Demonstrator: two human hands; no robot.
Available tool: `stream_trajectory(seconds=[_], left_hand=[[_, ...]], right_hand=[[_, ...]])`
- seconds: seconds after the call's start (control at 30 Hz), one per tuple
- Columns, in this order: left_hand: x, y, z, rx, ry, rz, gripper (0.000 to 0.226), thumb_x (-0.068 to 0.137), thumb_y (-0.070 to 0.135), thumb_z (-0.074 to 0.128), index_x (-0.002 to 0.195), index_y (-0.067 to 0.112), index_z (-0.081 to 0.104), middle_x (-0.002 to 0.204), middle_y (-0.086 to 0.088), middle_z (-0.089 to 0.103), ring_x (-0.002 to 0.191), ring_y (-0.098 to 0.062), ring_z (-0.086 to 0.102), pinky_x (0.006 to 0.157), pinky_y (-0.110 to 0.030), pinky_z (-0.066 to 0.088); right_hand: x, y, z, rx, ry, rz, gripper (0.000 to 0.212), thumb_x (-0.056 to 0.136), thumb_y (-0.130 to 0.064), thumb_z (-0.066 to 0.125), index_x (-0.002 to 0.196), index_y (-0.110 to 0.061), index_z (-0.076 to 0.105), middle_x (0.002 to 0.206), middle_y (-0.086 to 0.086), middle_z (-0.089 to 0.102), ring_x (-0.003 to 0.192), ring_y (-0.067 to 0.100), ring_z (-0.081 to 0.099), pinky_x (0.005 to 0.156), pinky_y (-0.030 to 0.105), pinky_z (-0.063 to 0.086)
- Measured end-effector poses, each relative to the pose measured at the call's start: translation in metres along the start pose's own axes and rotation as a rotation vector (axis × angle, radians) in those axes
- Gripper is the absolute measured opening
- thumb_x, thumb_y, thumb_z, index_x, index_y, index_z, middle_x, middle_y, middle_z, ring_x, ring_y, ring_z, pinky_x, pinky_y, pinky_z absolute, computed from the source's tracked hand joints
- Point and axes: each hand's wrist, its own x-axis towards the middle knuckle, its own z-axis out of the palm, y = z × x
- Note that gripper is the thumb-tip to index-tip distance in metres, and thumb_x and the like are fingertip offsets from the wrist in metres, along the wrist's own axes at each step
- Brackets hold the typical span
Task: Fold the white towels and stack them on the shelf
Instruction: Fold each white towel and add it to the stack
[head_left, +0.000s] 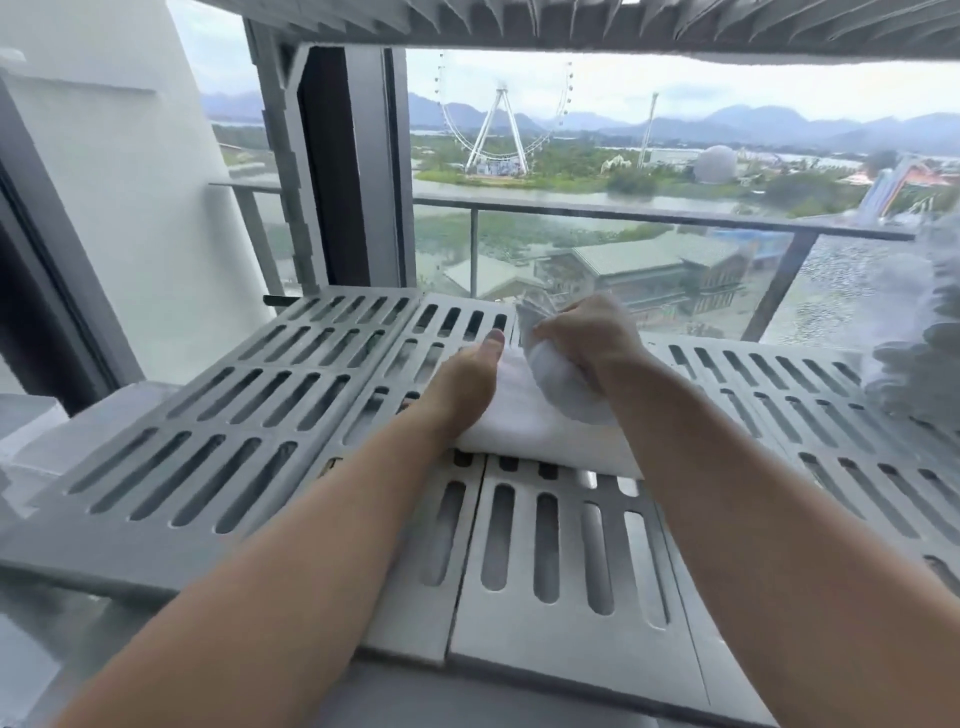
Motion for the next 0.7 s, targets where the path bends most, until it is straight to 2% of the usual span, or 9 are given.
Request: stream_trajectory(seconds=[0.13,0.23,0.3,0.37,0.4,0.47,0.57,0.63,0.7], left_hand=[[0.005,-0.002,-0.008,-0.189,-0.01,0.033,0.081,0.1,0.068,0.018,0.158,0.012,0.028,0.166,-0.007,0.025,0.153,-0.018,0.021,0.127,-0.042,0.01],[0.006,-0.003,-0.008,-0.439,-0.056,-0.018,0.091,0.093,0.075,0.021,0.159,0.012,0.024,0.166,-0.007,0.025,0.152,-0.021,0.025,0.126,-0.046,0.015],[0.009,-0.007,-0.012,-0.592,-0.097,-0.01,0.082,0.097,0.068,0.026,0.155,0.011,0.037,0.161,-0.011,0.035,0.148,-0.026,0.033,0.124,-0.045,0.021],[0.012,-0.008,-0.017,-0.604,-0.133,0.019,0.046,0.105,0.043,0.036,0.136,0.019,0.06,0.144,-0.013,0.052,0.136,-0.027,0.047,0.116,-0.041,0.034],[0.012,-0.007,-0.019,-0.586,-0.146,0.023,0.037,0.105,0.027,0.04,0.138,0.019,0.057,0.141,-0.015,0.054,0.13,-0.026,0.053,0.113,-0.04,0.04],[0.014,-0.008,-0.021,-0.623,-0.193,0.026,0.043,0.103,0.009,0.036,0.145,0.006,0.046,0.132,-0.025,0.058,0.116,-0.025,0.064,0.105,-0.039,0.05],[0.012,-0.005,-0.02,-0.717,-0.221,0.03,0.044,0.106,0.019,0.033,0.127,-0.008,0.061,0.124,-0.035,0.061,0.107,-0.035,0.065,0.109,-0.048,0.044],[0.011,0.001,-0.02,-0.729,-0.155,0.012,0.044,0.108,0.026,0.033,0.127,0.007,0.069,0.132,-0.018,0.064,0.121,-0.024,0.062,0.112,-0.039,0.041],[0.016,0.006,-0.023,-0.678,-0.054,-0.01,0.048,0.109,0.026,0.034,0.152,0.008,0.041,0.159,-0.015,0.037,0.148,-0.022,0.035,0.122,-0.034,0.024]], right_hand=[[0.0,-0.012,0.02,-0.214,-0.022,-0.047,0.015,0.078,-0.018,0.07,0.083,-0.005,0.076,0.083,0.014,0.074,0.084,0.03,0.072,0.071,0.037,0.058],[-0.001,-0.019,0.024,-0.121,-0.123,0.003,0.027,0.092,-0.025,0.058,0.093,-0.001,0.071,0.077,0.011,0.076,0.07,0.03,0.075,0.06,0.031,0.052],[-0.005,-0.021,0.024,-0.093,-0.225,0.027,0.03,0.095,-0.027,0.051,0.092,-0.006,0.073,0.076,0.005,0.077,0.063,0.026,0.075,0.064,0.03,0.051],[-0.012,-0.017,0.024,-0.15,-0.247,-0.078,0.022,0.091,-0.018,0.058,0.08,-0.014,0.077,0.077,0.002,0.078,0.069,0.023,0.076,0.073,0.033,0.057],[-0.015,-0.014,0.024,-0.139,-0.242,-0.13,0.022,0.087,-0.012,0.06,0.074,-0.016,0.077,0.076,0.002,0.078,0.073,0.022,0.076,0.077,0.035,0.06],[-0.023,-0.007,0.021,-0.001,-0.292,-0.167,0.03,0.085,0.0,0.057,0.071,-0.019,0.076,0.075,0.003,0.077,0.076,0.02,0.074,0.081,0.037,0.061],[-0.031,0.003,0.018,-0.044,-0.358,-0.267,0.028,0.084,0.001,0.059,0.079,-0.02,0.076,0.078,-0.002,0.075,0.069,0.011,0.068,0.071,0.032,0.057],[-0.036,0.012,0.023,-0.116,-0.359,-0.4,0.017,0.086,-0.007,0.066,0.091,-0.021,0.076,0.089,-0.005,0.074,0.084,0.014,0.069,0.081,0.032,0.055],[-0.041,0.021,0.029,-0.244,-0.283,-0.531,0.016,0.087,-0.021,0.07,0.102,-0.026,0.073,0.103,-0.008,0.071,0.101,0.013,0.063,0.09,0.028,0.047]])
